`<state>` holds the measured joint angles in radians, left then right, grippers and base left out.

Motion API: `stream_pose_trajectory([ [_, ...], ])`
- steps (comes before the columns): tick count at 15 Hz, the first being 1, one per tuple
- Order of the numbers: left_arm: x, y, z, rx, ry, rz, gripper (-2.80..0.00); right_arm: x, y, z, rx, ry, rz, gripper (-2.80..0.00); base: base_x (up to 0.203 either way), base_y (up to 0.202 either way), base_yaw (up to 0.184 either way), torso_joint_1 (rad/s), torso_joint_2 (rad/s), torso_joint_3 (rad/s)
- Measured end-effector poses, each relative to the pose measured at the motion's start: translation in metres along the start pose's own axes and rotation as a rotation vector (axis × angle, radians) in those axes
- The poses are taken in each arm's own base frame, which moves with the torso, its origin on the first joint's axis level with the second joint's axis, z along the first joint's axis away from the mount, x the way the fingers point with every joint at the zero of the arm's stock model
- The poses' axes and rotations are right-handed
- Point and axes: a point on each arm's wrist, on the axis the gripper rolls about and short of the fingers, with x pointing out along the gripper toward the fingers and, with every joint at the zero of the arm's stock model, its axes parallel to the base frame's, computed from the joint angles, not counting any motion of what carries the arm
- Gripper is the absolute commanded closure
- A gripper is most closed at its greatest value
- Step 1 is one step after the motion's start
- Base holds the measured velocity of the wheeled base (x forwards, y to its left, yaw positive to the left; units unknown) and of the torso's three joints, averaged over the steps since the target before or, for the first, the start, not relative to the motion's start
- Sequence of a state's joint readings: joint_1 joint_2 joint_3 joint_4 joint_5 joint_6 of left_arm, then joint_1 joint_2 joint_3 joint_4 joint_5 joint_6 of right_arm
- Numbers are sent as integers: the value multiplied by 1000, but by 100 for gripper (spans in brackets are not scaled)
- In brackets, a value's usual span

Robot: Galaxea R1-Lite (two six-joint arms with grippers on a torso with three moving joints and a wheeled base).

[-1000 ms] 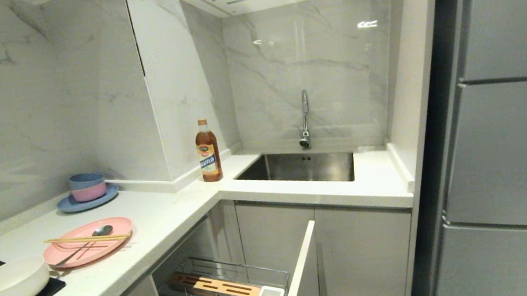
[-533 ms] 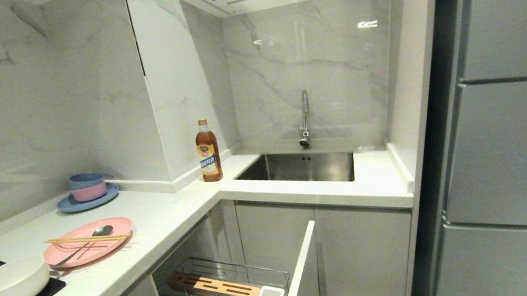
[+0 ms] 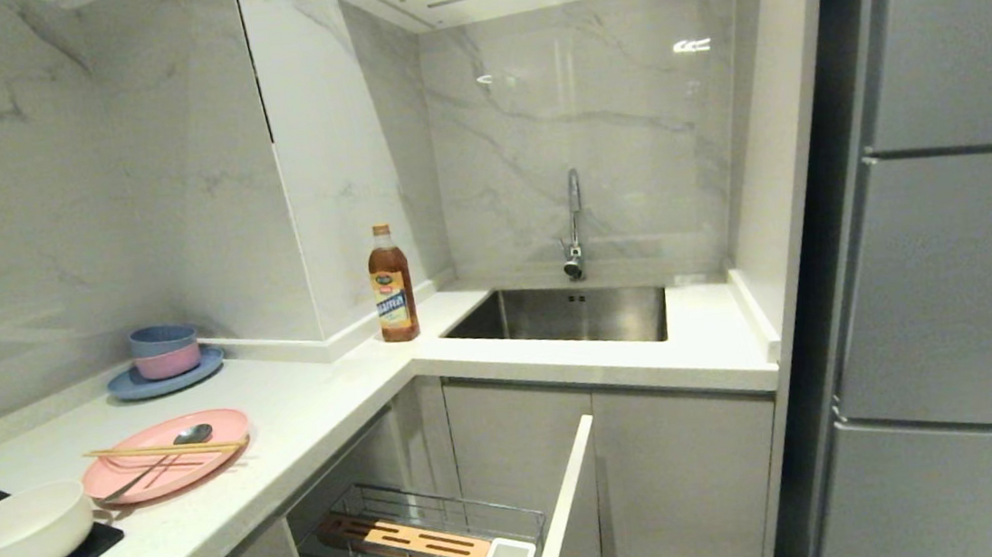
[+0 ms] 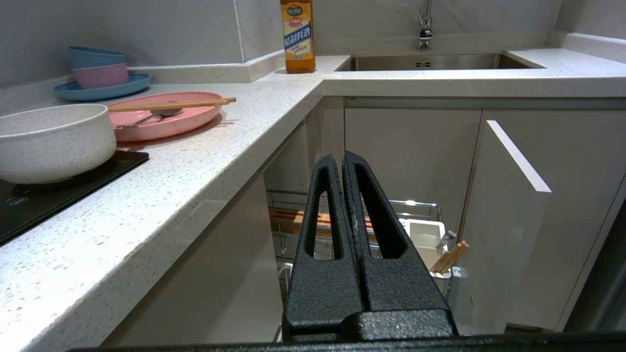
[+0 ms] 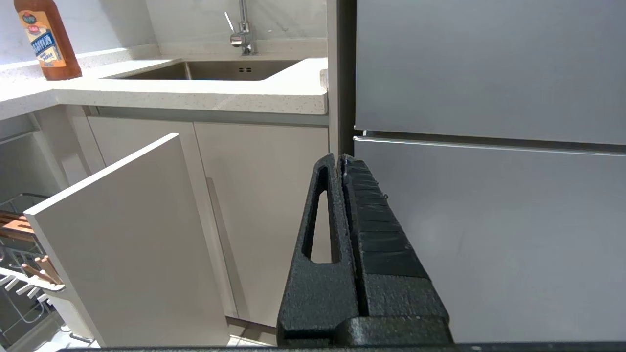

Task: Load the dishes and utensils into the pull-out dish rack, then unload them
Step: Pick up the bowl and place it in the cupboard

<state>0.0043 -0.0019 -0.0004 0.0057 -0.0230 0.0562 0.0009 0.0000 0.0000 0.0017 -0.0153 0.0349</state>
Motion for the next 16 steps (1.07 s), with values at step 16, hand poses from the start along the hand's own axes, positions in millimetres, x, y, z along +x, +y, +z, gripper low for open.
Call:
stream_pose_trajectory([
  [16, 0, 0, 0, 0, 1, 0, 0, 0, 0, 0, 0, 1, 0, 0, 0, 0, 0, 6, -12, -5],
])
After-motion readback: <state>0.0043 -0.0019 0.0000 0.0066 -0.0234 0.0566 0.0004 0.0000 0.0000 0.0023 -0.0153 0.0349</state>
